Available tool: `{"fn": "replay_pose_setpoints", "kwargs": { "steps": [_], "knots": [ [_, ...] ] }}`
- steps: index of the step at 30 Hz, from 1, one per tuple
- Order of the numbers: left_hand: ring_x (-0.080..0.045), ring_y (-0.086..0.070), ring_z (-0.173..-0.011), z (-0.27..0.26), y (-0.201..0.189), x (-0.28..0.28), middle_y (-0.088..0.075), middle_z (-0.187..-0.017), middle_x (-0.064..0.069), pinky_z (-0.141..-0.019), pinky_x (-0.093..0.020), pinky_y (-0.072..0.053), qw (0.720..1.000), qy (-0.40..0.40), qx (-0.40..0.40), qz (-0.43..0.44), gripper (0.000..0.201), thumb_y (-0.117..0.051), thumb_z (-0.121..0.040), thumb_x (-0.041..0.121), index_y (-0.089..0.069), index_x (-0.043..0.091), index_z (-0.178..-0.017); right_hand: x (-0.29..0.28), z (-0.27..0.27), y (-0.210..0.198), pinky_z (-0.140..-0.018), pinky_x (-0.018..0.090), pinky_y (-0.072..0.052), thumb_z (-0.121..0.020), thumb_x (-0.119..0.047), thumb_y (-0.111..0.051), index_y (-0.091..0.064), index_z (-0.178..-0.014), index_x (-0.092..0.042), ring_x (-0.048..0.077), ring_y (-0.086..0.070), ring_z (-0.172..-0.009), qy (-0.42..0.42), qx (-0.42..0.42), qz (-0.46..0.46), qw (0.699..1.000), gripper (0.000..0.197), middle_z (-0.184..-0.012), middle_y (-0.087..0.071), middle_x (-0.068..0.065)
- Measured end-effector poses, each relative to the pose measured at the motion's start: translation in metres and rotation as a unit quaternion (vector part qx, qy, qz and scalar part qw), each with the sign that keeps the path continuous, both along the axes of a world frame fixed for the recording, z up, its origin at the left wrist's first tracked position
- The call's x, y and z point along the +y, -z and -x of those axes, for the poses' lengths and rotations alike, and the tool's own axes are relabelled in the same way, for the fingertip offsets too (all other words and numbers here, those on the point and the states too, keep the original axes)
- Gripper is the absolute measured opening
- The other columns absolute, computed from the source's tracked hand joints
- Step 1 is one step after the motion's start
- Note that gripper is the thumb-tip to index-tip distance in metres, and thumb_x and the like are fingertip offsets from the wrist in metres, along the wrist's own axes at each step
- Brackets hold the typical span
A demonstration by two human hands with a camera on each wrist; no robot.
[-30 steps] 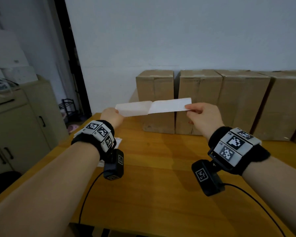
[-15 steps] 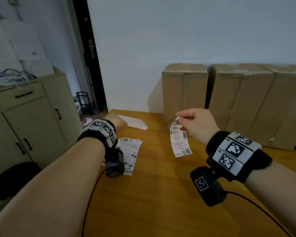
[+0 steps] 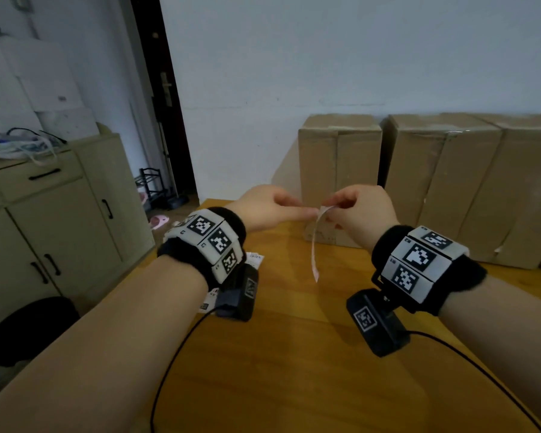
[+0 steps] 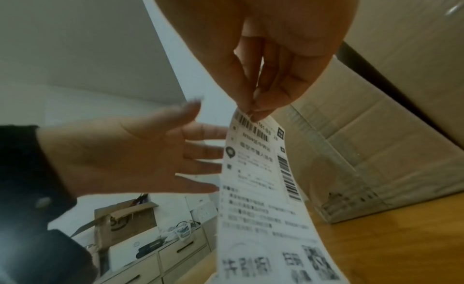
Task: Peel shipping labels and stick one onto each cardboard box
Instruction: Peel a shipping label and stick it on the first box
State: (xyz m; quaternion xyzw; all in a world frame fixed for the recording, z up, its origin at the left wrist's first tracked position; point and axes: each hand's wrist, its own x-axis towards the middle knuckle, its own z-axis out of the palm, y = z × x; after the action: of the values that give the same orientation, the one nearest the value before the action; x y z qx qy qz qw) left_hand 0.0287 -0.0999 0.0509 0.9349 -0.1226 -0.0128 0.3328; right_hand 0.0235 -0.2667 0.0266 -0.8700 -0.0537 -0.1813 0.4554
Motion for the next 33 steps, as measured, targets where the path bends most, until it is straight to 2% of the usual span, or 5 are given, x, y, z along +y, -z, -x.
{"fn": "replay_pose_setpoints", "kwargs": {
  "steps": [9,13,17,22,33],
  "knots": [
    [-0.005,-0.059,-0.071,0.023,0.006,-0.047,-0.059,-0.073,0.014,-0.056,-0.016,-0.039,0.992,-0.014,-0.128,0.009,0.012,-0.063,-0.085,0.037,-0.065,0.026,-0.084,-0.023,0.028,-0.010,-0.059,0.008,-0.038,-0.081,-0.013,-0.068,-0.070,-0.090,-0.017,0.002,-0.057,-0.074,0.000,-0.036,-0.006,0.999,0.010,-0.078,-0.061,-0.011],
    [-0.005,-0.064,-0.072,0.033,0.001,-0.060,-0.066,-0.077,0.010,-0.062,-0.019,-0.050,0.989,-0.024,-0.118,0.088,0.011,-0.063,-0.087,0.033,-0.066,0.025,-0.081,-0.035,0.040,-0.013,-0.054,0.005,-0.040,-0.085,-0.013,-0.065,-0.059,-0.124,-0.024,-0.003,-0.053,-0.080,0.007,-0.062,-0.025,0.998,0.040,-0.098,-0.058,-0.008],
    [-0.002,-0.062,-0.076,0.036,-0.005,-0.066,-0.066,-0.084,0.010,-0.059,-0.012,-0.043,0.982,-0.034,-0.071,0.174,0.017,-0.062,-0.088,0.029,-0.069,0.018,-0.099,-0.054,0.042,-0.022,-0.076,0.021,-0.044,-0.081,-0.018,-0.070,-0.034,-0.143,-0.021,0.011,-0.053,-0.098,0.049,-0.037,-0.047,0.997,0.071,-0.122,-0.053,0.001],
    [-0.014,-0.056,-0.109,0.039,-0.010,-0.074,-0.067,-0.115,0.002,-0.104,-0.039,-0.041,0.946,-0.066,-0.016,0.316,0.017,-0.064,-0.086,0.027,-0.068,0.024,-0.103,-0.076,0.034,-0.012,-0.072,0.023,-0.045,-0.082,-0.023,-0.069,-0.066,-0.093,-0.013,0.012,-0.059,-0.087,0.030,0.041,-0.100,0.994,0.014,-0.097,-0.067,-0.001],
    [-0.008,-0.053,-0.109,0.010,-0.021,-0.096,-0.062,-0.118,0.011,-0.102,-0.034,-0.042,0.948,-0.078,-0.072,0.299,0.027,-0.060,-0.089,0.031,-0.065,0.026,-0.115,-0.097,0.014,-0.024,-0.071,0.028,-0.049,-0.086,-0.013,-0.064,-0.053,-0.073,-0.016,0.013,-0.058,-0.076,0.057,-0.001,-0.143,0.988,0.017,-0.082,-0.063,0.000]
  ]
}}
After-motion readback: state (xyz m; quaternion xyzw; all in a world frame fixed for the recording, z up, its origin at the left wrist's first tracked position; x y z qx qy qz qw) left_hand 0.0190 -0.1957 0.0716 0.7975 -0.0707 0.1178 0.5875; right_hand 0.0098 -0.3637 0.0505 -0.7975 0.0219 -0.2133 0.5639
